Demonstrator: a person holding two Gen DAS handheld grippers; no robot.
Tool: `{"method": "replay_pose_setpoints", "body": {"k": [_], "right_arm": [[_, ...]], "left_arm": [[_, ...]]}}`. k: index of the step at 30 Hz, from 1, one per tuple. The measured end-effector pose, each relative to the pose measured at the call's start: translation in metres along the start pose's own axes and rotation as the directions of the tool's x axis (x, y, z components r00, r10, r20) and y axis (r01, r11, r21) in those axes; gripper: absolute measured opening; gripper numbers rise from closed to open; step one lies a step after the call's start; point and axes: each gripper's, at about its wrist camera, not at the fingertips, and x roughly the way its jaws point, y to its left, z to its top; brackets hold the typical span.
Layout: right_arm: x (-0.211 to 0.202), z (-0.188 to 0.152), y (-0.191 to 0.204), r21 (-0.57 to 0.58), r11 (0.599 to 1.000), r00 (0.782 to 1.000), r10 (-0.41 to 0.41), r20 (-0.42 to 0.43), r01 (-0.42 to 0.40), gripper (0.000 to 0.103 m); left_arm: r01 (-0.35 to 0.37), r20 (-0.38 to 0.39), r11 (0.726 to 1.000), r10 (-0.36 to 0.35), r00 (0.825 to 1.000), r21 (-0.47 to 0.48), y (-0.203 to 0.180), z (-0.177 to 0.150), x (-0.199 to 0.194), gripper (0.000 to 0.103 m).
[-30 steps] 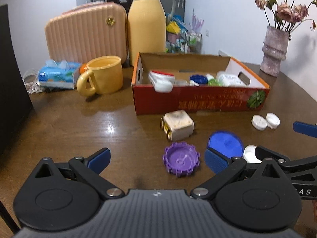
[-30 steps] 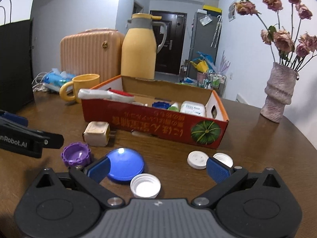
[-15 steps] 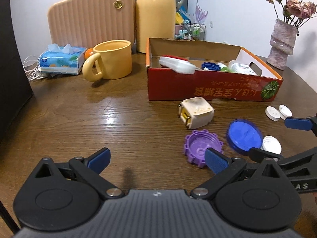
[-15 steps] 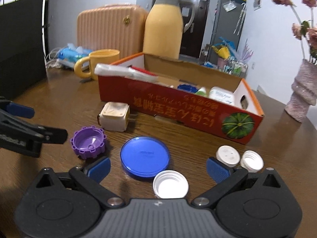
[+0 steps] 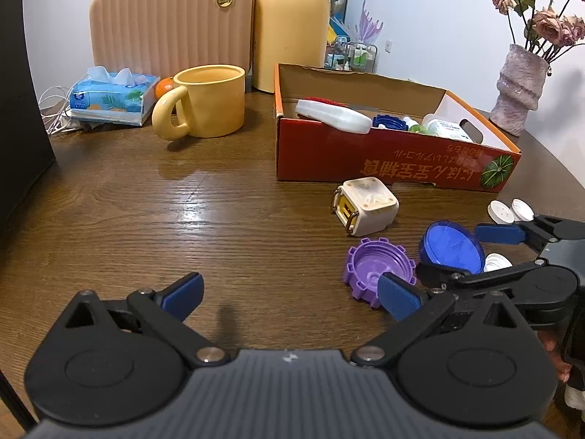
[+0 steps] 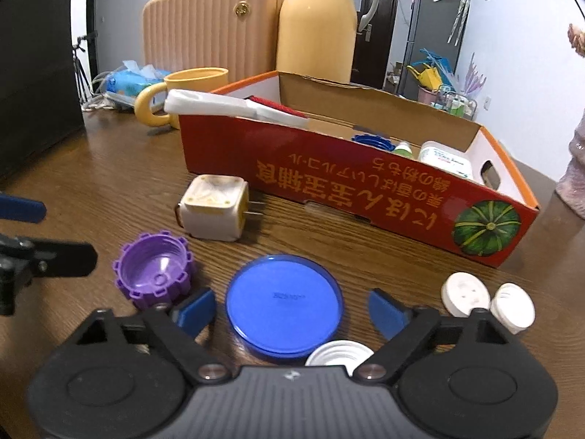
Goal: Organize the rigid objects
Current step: 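Grasp the blue lid with the right tool while the left tool grasps the purple cap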
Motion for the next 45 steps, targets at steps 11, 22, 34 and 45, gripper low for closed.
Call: {"method": "replay_pose_setpoints", "body": {"k": [11, 22, 34, 45], "right_arm": [[-0.010, -0.007, 0.002, 0.024, 1.000, 0.996, 0.013, 0.089, -0.016, 0.065], [-0.044, -0.015, -0.019, 0.108, 0.994, 0.976, -0.032, 0.217, 0.009, 0.065], [-0.065, -0.029, -0.040, 0.158, 0.987, 0.962, -0.054, 0.268, 0.011, 0.065], [-0.073, -0.038, -0.051, 0.187, 0.982, 0.958, -0.063, 0.280, 0.010, 0.065]], "left_arm": [[-0.015, 0.001, 1.000, 0.015, 1.000, 0.008, -0.003, 0.000, 0.002, 0.103], [-0.011, -0.001, 0.999, 0.011, 1.000, 0.042, -0.029, 0.002, 0.002, 0.103], [-0.023, -0.007, 0.998, 0.023, 1.000, 0.054, -0.059, 0.002, 0.015, 0.103], [-0.096, -0.010, 0.995, 0.096, 0.995, 0.026, -0.068, -0.001, 0.032, 0.103]]}}
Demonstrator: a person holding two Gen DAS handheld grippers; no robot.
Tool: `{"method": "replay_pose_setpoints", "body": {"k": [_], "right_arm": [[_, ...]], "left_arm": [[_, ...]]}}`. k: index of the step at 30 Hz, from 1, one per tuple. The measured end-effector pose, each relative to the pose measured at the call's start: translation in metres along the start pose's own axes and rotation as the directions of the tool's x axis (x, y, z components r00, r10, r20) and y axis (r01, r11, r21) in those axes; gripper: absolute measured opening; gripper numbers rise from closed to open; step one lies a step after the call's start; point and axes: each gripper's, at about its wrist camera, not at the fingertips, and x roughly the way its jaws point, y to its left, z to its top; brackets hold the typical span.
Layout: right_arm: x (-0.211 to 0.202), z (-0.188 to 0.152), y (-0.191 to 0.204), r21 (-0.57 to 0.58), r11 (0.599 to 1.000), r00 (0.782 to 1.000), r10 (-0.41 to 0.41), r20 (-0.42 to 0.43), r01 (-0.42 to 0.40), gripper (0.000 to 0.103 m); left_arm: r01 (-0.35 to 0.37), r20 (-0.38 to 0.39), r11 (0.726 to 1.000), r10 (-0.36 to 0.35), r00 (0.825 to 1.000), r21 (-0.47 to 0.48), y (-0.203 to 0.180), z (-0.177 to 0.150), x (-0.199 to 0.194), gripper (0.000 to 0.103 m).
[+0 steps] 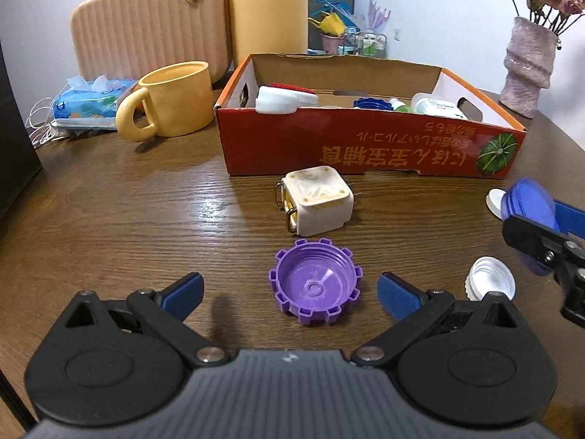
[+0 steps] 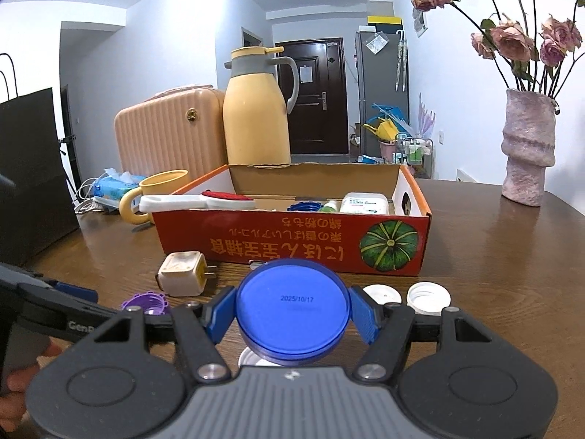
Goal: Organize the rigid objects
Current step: 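Grasp the blue lid with the right tool while the left tool grasps the purple cap, then carry the blue lid and purple cap with both tools over the box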
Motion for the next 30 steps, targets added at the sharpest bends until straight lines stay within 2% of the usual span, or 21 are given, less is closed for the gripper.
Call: {"method": "replay_pose_setpoints", "body": {"k": [2, 5, 7, 8, 9, 15, 22, 30], "right_arm": [[0.000, -0.001, 0.001, 0.000, 1.000, 1.000, 0.001, -0.002, -0.001, 0.065], [-0.001, -0.001, 0.001, -0.001, 1.000, 1.000, 0.005, -0.001, -0.005, 0.065], [-0.001, -0.002, 0.001, -0.001, 1.000, 1.000, 0.007, -0.001, -0.007, 0.065], [-0.001, -0.002, 0.001, -0.001, 1.000, 1.000, 0.007, -0.001, -0.007, 0.065], [-0.001, -0.002, 0.000, -0.001, 1.000, 1.000, 0.007, -0.002, -0.007, 0.065], [-0.001, -0.003, 0.002, -0.005, 1.000, 1.000, 0.007, -0.001, -0.007, 0.065], [-0.003, -0.005, 0.002, -0.001, 1.000, 1.000, 0.004, 0.003, -0.004, 0.065], [-0.014, -0.005, 0.004, -0.002, 1.000, 1.000, -0.009, 0.024, 0.010, 0.065]], "left_arm": [[-0.009, 0.013, 1.000, 0.009, 1.000, 0.002, -0.002, -0.001, 0.001, 0.103], [-0.011, 0.031, 1.000, 0.010, 0.999, 0.019, -0.005, -0.003, 0.002, 0.089], [0.000, 0.029, 1.000, -0.001, 1.000, 0.027, -0.007, -0.005, 0.004, 0.067], [0.015, 0.022, 1.000, -0.015, 1.000, 0.025, -0.006, -0.006, 0.006, 0.063], [0.029, 0.035, 0.999, -0.030, 0.999, 0.021, -0.006, -0.007, 0.005, 0.055], [0.031, 0.065, 0.999, -0.034, 0.997, 0.034, -0.008, -0.010, 0.000, 0.055], [0.035, 0.141, 0.999, -0.038, 0.989, 0.028, -0.006, -0.016, -0.022, 0.055], [0.052, 0.254, 0.998, -0.056, 0.966, 0.023, -0.005, -0.020, -0.058, 0.055]]}}
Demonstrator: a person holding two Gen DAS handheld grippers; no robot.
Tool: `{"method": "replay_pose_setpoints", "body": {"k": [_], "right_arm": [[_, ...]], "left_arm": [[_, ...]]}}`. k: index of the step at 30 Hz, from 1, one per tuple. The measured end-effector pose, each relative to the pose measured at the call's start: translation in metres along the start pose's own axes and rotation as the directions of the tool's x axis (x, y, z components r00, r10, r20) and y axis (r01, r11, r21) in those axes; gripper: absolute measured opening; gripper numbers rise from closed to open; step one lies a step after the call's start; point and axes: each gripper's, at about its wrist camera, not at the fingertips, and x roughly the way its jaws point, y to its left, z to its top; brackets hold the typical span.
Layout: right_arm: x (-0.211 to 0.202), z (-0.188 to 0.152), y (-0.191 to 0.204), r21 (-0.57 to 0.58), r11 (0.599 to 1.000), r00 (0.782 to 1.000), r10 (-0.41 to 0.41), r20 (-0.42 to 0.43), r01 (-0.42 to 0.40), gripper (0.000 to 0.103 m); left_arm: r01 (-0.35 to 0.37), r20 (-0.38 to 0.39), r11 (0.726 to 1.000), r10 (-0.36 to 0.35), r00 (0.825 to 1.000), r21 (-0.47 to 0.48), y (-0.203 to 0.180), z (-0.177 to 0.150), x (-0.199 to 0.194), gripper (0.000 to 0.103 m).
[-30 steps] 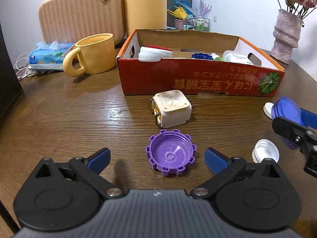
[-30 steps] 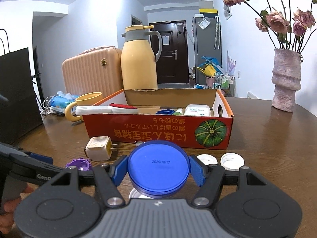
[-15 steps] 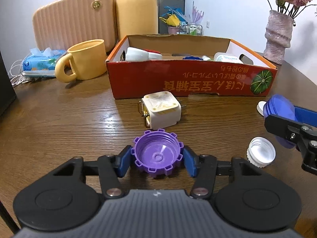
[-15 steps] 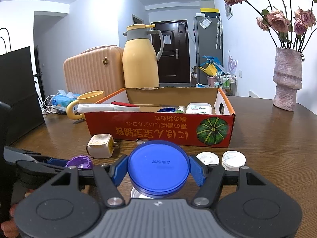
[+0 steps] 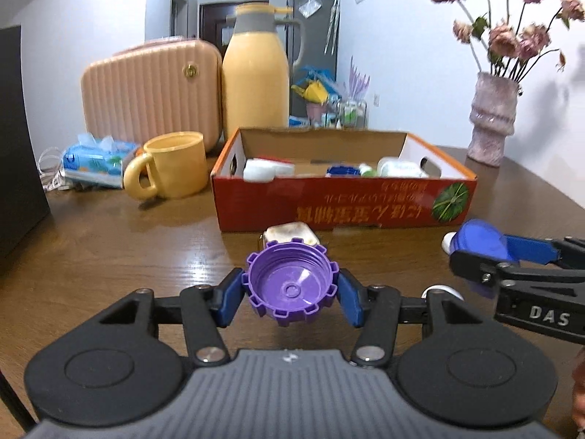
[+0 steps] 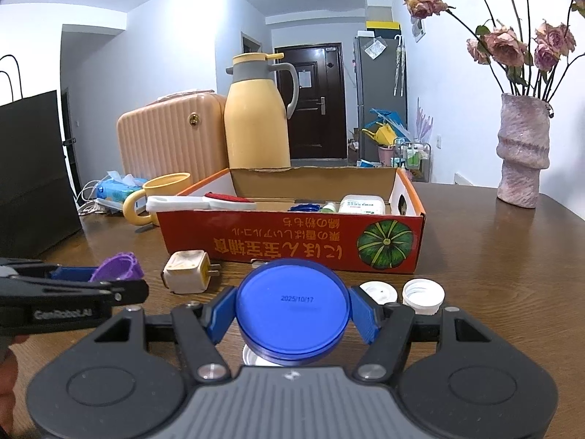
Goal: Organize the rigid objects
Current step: 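Carry the blue lid and purple cap with both tools over the box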
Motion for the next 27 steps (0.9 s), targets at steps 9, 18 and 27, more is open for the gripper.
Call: {"method": "replay_pose_setpoints", "body": {"k": [9, 18, 27], "right_arm": [[-0.007, 0.008, 0.000, -0.005, 1.000, 0.999, -0.015, 0.034, 0.015, 0.065], [-0.005, 0.035, -0.001, -0.011, 0.999, 0.995, -0.040, 0.092, 0.041, 0.065], [0.012, 0.065, -0.003, -0.018, 0.998, 0.989, -0.063, 0.132, 0.066, 0.065]], "left_arm": [[-0.002, 0.078, 1.000, 0.001, 0.997, 0.012, -0.007, 0.013, -0.015, 0.055], [0.001, 0.137, 1.000, 0.002, 0.991, -0.024, -0.007, 0.043, -0.013, 0.055], [-0.002, 0.176, 0.999, 0.011, 0.984, -0.053, -0.012, 0.074, 0.003, 0.055]]}}
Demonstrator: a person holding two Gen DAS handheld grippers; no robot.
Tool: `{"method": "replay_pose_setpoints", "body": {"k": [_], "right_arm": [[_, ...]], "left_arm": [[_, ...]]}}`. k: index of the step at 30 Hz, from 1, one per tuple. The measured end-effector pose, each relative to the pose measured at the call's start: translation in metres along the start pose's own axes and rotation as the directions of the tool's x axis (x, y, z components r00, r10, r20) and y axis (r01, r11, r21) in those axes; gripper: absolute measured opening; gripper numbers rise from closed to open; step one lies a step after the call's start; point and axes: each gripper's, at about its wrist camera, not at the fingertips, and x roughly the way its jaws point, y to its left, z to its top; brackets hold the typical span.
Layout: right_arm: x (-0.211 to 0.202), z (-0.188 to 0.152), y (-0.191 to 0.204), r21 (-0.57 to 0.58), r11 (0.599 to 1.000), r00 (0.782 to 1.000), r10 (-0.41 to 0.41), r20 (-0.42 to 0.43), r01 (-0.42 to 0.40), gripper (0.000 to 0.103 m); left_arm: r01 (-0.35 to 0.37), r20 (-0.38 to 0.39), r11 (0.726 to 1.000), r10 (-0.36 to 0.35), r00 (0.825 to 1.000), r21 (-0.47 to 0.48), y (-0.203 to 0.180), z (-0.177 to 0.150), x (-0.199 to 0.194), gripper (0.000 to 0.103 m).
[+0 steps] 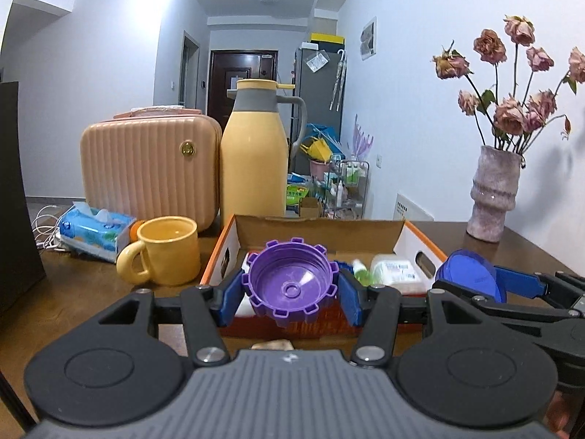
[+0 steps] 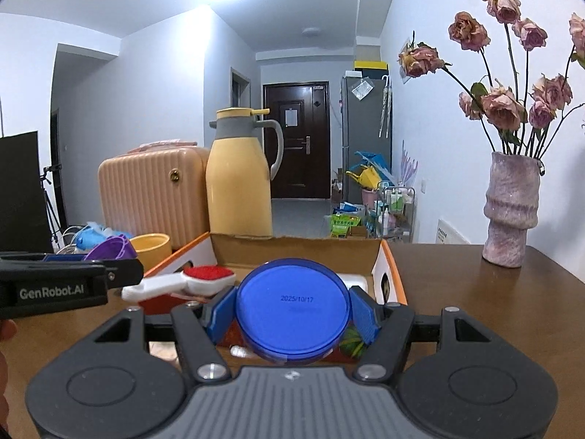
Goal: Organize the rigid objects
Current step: 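Carry the blue lid and purple cap with both tools over the box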
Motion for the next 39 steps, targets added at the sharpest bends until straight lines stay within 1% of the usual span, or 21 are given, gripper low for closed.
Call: {"method": "replay_pose_setpoints", "body": {"k": [8, 15, 21, 31, 39], "right_arm": [[0.028, 0.014, -0.005, 0.011, 1.000, 1.000, -0.026, 0.013, 0.026, 0.065], [0.054, 0.024, -0.012, 0.032, 0.998, 0.999, -0.045, 0.021, 0.044, 0.065], [0.077, 0.028, -0.019, 0.042, 0.997, 0.998, -0.060, 0.019, 0.060, 0.065], [0.112, 0.030, -0.031, 0.050, 0.996, 0.997, -0.078, -0.015, 0.078, 0.065], [0.137, 0.031, -0.036, 0.047, 0.995, 0.995, -0.087, -0.041, 0.089, 0.065]], "left_arm": [[-0.009, 0.016, 1.000, 0.009, 1.000, -0.027, -0.007, 0.017, 0.028, 0.055], [-0.019, 0.012, 0.999, 0.020, 1.000, -0.034, -0.014, 0.023, 0.055, 0.055], [-0.031, -0.010, 0.998, 0.031, 0.999, -0.048, -0.017, 0.026, 0.079, 0.055], [-0.052, -0.046, 0.996, 0.049, 0.998, -0.067, -0.017, 0.031, 0.120, 0.055], [-0.068, -0.080, 0.996, 0.062, 0.995, -0.066, -0.017, 0.033, 0.145, 0.055]]}}
